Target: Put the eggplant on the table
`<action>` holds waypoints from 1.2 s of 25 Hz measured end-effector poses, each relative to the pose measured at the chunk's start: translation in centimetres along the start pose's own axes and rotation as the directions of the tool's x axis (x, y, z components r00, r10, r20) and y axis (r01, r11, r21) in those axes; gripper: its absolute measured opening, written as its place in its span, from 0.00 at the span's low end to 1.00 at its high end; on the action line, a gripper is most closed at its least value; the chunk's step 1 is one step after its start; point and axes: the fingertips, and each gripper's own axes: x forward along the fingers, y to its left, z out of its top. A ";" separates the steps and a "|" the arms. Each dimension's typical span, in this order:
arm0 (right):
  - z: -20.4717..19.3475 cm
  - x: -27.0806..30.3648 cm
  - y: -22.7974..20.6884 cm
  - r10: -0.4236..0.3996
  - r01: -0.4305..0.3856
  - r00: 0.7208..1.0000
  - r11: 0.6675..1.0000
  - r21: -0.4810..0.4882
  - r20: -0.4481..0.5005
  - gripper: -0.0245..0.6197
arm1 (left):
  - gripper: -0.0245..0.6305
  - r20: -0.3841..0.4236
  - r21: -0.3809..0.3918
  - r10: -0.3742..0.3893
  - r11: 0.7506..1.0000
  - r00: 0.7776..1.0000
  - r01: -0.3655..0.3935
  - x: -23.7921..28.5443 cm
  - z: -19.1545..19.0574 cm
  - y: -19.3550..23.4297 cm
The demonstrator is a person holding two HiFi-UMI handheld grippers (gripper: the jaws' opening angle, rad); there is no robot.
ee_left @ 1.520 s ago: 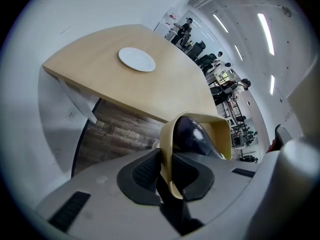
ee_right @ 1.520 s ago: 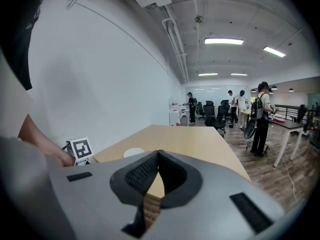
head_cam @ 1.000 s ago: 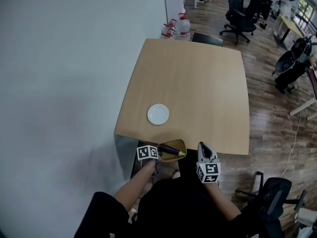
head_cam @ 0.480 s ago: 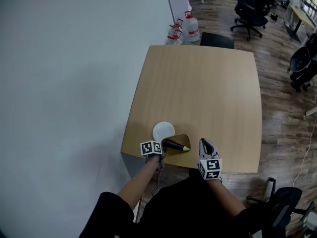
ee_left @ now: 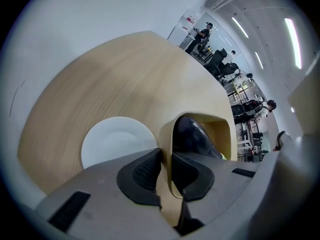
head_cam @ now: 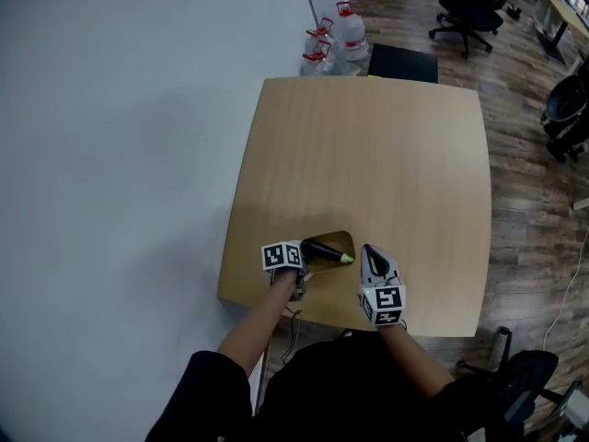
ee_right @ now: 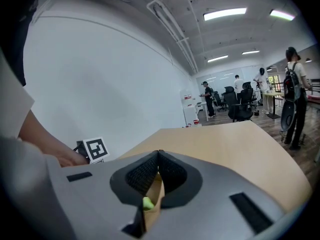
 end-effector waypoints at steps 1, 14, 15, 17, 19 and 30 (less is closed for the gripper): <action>0.0 0.5 -0.2 0.008 -0.008 1.000 1.000 -0.003 -0.004 0.13 | 0.09 -0.003 0.004 0.003 1.000 1.000 -0.003 0.4 0.6 -0.2; -0.7 6.0 -4.0 -0.007 0.008 0.998 1.000 0.026 -0.063 0.13 | 0.09 -0.027 0.076 0.052 0.996 0.998 -0.050 5.5 9.9 -1.9; -1.0 6.4 -4.4 -0.009 0.010 0.997 1.000 0.025 -0.071 0.13 | 0.09 -0.030 0.084 0.059 0.995 0.998 -0.056 6.0 10.7 -1.8; -1.4 7.0 -5.2 -0.015 0.017 0.997 1.000 0.024 -0.082 0.13 | 0.09 -0.034 0.105 0.066 0.993 0.997 -0.062 6.9 12.0 -2.0; -1.7 7.2 -6.1 -0.026 0.029 0.995 0.999 0.036 -0.092 0.13 | 0.09 -0.030 0.126 0.064 0.990 0.997 -0.060 7.5 13.1 -2.5; -4.4 6.7 -8.0 -0.049 0.062 0.988 0.994 0.090 -0.145 0.13 | 0.09 -0.060 0.148 0.081 0.986 0.995 -0.071 9.8 14.1 -2.3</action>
